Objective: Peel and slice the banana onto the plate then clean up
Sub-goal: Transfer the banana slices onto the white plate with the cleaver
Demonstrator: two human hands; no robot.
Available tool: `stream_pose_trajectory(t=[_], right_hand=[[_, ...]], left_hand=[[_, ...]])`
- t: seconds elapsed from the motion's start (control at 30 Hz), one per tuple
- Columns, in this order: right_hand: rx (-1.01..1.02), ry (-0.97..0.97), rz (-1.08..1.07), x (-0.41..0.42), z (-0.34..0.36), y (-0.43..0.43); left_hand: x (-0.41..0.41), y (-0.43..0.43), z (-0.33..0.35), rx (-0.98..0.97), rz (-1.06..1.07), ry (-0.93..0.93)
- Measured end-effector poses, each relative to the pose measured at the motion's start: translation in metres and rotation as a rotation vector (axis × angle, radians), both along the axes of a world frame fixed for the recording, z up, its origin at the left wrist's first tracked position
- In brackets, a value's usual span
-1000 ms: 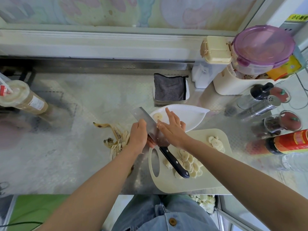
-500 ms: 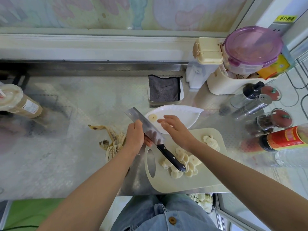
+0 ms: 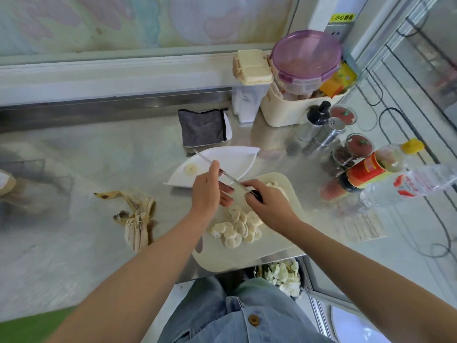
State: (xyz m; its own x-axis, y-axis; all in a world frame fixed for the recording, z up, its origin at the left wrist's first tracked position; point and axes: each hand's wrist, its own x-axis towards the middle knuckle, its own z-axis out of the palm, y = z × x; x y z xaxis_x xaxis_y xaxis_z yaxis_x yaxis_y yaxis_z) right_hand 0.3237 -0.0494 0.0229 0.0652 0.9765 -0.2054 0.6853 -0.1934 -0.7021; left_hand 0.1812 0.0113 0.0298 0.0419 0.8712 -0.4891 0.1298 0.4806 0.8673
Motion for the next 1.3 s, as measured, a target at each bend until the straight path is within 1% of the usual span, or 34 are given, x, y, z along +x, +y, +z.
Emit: stream_pose_trajectory(t=[0.07, 0.1, 0.17, 0.2, 0.3, 0.37, 0.47, 0.63, 0.77, 0.9, 1.1, 1.2, 1.3], right_hand=[[-0.007, 0.078, -0.130, 0.026, -0.004, -0.013], [-0.020, 0.153, -0.201, 0.041, -0.007, -0.019], [-0.042, 0.314, -0.356, 0.070, -0.015, -0.034], [-0.054, 0.357, -0.426, 0.084, -0.018, -0.042], [-0.122, 0.334, -0.576, 0.121, -0.033, -0.061], [-0.176, 0.314, -0.614, 0.139, -0.042, -0.071], [-0.253, 0.281, -0.600, 0.154, -0.050, -0.077], [-0.312, 0.236, -0.529, 0.162, -0.062, -0.068], [-0.351, 0.259, -0.471, 0.167, -0.073, -0.062], [-0.400, 0.263, -0.367, 0.174, -0.080, -0.056], [-0.442, 0.192, -0.167, 0.163, -0.079, -0.039], [-0.475, 0.252, -0.169, 0.163, -0.079, -0.035], [-0.528, 0.422, -0.204, 0.167, -0.076, -0.038]], left_hand=[[0.012, -0.008, -0.007, 0.036, -0.141, 0.051], [0.018, -0.012, -0.012, 0.070, -0.198, 0.105], [0.029, -0.019, -0.023, 0.168, -0.294, 0.213], [0.035, -0.021, -0.029, 0.223, -0.348, 0.267], [0.050, -0.025, -0.039, 0.326, -0.515, 0.439], [0.061, -0.024, -0.045, 0.344, -0.576, 0.509], [0.074, -0.020, -0.054, 0.329, -0.605, 0.579], [0.089, -0.013, -0.067, 0.314, -0.624, 0.618], [0.100, -0.009, -0.075, 0.298, -0.614, 0.610], [0.108, -0.007, -0.084, 0.237, -0.591, 0.569], [0.117, -0.007, -0.087, 0.160, -0.488, 0.508], [0.116, -0.009, -0.085, 0.143, -0.454, 0.493], [0.116, -0.011, -0.078, 0.160, -0.435, 0.465]])
